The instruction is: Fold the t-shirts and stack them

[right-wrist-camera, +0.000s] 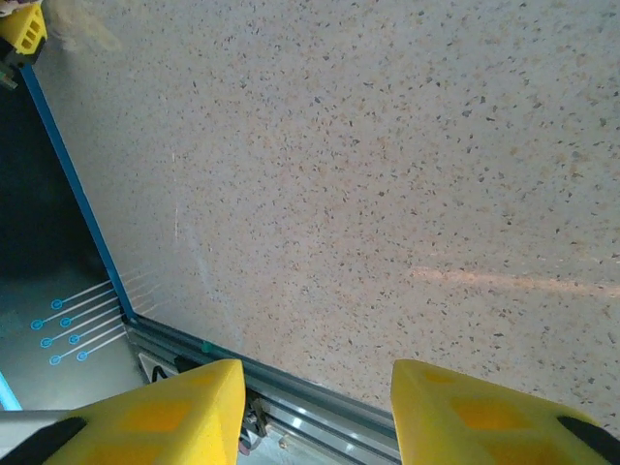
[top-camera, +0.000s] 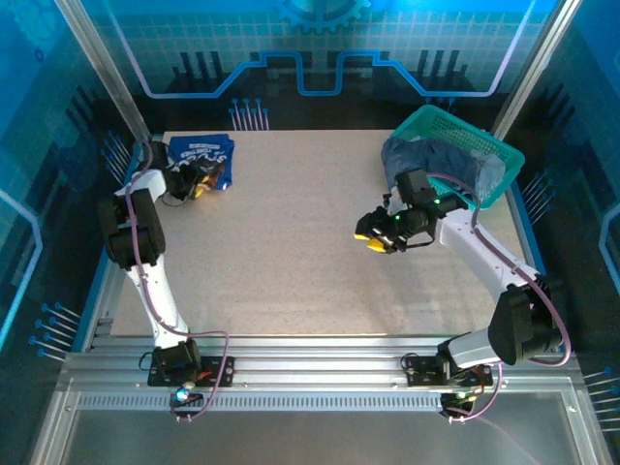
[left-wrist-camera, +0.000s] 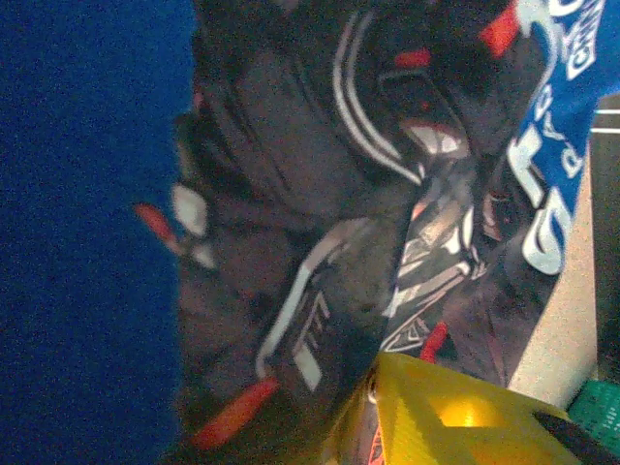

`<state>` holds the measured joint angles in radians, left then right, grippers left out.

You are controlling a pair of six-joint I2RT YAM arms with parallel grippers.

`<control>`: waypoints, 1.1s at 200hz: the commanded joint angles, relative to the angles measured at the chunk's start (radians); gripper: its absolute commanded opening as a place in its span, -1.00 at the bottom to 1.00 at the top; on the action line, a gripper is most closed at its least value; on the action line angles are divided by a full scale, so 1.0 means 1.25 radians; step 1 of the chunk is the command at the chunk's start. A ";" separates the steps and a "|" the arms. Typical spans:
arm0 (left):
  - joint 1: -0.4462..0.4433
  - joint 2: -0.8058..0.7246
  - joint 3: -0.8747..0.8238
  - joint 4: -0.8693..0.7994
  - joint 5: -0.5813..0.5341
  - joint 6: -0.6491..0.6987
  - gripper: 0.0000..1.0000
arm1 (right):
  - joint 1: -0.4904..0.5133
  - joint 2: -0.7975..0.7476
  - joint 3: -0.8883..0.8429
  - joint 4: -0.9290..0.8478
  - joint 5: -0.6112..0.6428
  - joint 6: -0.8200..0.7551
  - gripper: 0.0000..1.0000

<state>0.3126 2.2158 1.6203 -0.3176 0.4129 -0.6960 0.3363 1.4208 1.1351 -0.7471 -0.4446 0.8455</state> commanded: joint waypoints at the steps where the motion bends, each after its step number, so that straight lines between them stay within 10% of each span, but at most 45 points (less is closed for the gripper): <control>1: 0.005 -0.006 0.014 -0.053 0.004 0.021 0.02 | 0.017 -0.004 0.020 0.014 0.002 0.005 -0.08; 15: 0.003 -0.078 -0.074 0.021 -0.008 -0.020 0.26 | 0.026 -0.032 0.013 0.068 -0.003 0.003 -0.06; 28: 0.002 -0.174 -0.176 0.097 -0.017 -0.067 0.97 | 0.035 -0.084 -0.002 0.138 0.014 0.007 0.05; 73: -0.039 -0.579 -0.409 0.064 -0.094 -0.131 0.98 | 0.028 -0.226 -0.072 0.358 0.081 0.076 0.33; 96: -0.057 -0.772 -0.474 -0.025 -0.120 -0.154 0.98 | 0.007 -0.242 -0.065 0.349 0.085 0.094 1.00; 119: -0.065 -0.924 -0.503 -0.145 -0.148 -0.153 0.98 | -0.027 -0.251 -0.018 0.200 0.126 0.040 1.00; 143: -0.067 -1.011 -0.458 -0.298 -0.230 0.006 0.98 | -0.008 -0.303 0.058 -0.033 0.413 -0.123 1.00; 186: -0.140 -1.263 -0.588 -0.337 -0.680 0.052 0.98 | -0.039 -0.394 -0.010 -0.080 0.677 -0.249 1.00; 220: -0.172 -1.408 -0.854 -0.074 -0.567 0.343 0.98 | -0.083 -0.503 -0.324 0.279 0.667 -0.455 1.00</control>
<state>0.1322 0.5110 0.7326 -0.5774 -0.2638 -0.5274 0.2611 0.8501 0.9859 -0.6365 0.2955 0.4873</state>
